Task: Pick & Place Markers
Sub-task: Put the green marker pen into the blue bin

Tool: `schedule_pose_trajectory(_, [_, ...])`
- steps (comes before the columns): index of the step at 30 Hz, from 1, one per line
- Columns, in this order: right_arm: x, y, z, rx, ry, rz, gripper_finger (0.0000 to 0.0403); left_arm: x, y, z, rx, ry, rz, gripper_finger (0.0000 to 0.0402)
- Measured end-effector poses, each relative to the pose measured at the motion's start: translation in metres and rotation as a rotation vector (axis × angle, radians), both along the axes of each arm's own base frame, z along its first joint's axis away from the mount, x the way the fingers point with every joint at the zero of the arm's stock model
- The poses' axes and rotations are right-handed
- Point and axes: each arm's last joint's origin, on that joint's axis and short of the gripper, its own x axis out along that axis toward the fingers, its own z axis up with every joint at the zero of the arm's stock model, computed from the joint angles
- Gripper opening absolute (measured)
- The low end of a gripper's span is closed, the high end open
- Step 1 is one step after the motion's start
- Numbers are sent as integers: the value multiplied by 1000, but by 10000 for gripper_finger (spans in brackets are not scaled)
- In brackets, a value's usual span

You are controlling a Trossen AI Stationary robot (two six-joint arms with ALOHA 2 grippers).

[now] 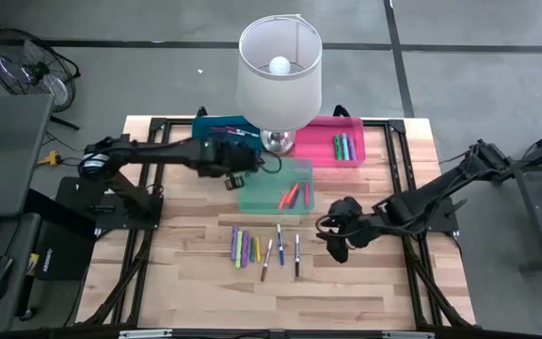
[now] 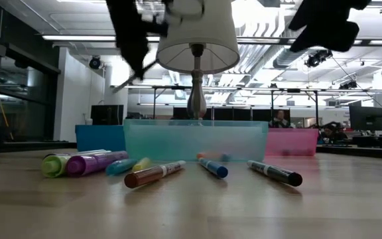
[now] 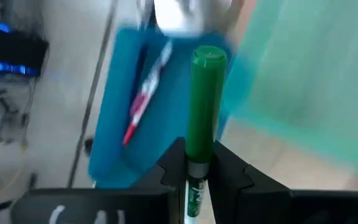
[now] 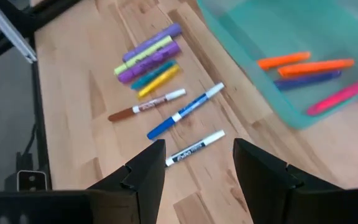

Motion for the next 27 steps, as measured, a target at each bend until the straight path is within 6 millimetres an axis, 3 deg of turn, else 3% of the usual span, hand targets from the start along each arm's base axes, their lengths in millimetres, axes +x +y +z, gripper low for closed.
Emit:
schedule_pose_trajectory(3, [4,2,-7,26,22,-26,177,2,23,-7,-12,60,-12,35])
schedule_pose_trajectory(12, [12,6,-17,85,25,-120,177,-21,73,-46,-76,258,-17,35])
schedule_pose_trajectory(21, [13,5,-16,107,-12,-200,177,-42,88,-89,-14,388,-27,35])
schedule_pose_trajectory(27, [14,5,-15,133,-31,-223,177,-47,97,-101,5,387,-41,47])
